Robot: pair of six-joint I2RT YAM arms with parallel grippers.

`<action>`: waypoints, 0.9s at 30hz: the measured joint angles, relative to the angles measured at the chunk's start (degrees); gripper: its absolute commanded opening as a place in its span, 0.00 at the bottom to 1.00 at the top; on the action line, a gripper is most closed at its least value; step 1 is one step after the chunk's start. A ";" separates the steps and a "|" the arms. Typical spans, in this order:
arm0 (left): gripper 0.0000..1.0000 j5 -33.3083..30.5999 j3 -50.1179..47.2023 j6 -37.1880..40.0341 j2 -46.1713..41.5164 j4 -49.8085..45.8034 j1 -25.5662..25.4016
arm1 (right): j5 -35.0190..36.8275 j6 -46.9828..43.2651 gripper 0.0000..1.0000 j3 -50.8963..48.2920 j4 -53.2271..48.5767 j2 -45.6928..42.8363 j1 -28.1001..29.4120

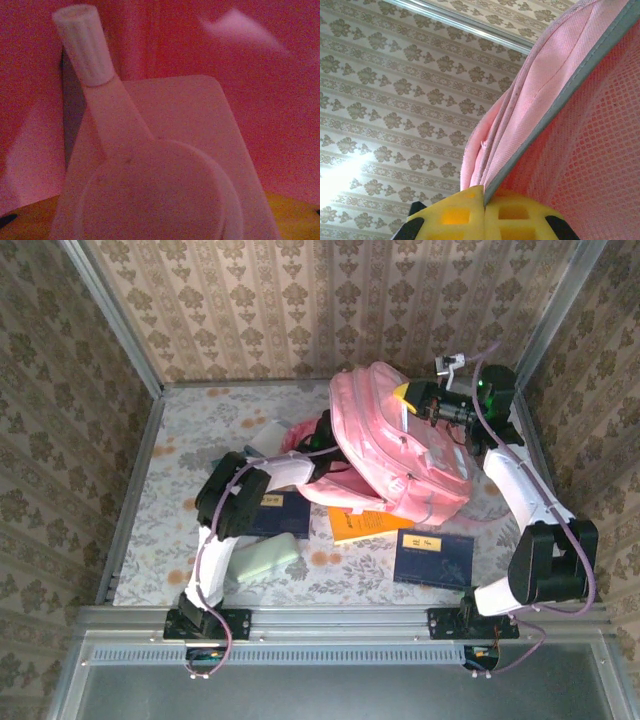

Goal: Pack the student bag

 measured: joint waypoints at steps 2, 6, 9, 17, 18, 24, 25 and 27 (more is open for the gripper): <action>0.65 -0.11 4.13 -0.57 2.95 -0.63 -0.59 | 0.00 0.61 0.00 -0.02 0.79 0.35 0.26; 1.00 -0.04 13.86 1.11 7.50 -7.65 -2.91 | 0.00 1.14 0.00 -0.02 1.40 1.05 1.05; 1.00 -0.28 17.68 4.44 7.67 -15.45 -4.22 | -0.02 0.83 0.00 0.00 1.55 1.03 1.14; 1.00 -1.40 19.28 13.16 7.43 -28.92 -4.44 | 0.22 -0.87 0.00 0.00 0.13 1.03 1.14; 1.00 -1.62 18.97 13.81 6.95 -29.94 -4.42 | 0.22 -0.90 0.00 0.00 0.13 1.03 1.14; 1.00 -2.21 10.93 16.87 -2.89 -33.53 -2.45 | 0.39 -2.16 0.00 0.00 -0.72 1.01 0.87; 1.00 -2.23 9.84 17.49 -4.68 -33.94 -1.81 | 0.39 -2.19 0.00 0.00 -0.74 1.01 0.83; 1.00 -2.23 8.39 18.88 -7.72 -35.04 -0.63 | 0.42 -2.32 0.00 0.00 -0.72 1.01 0.63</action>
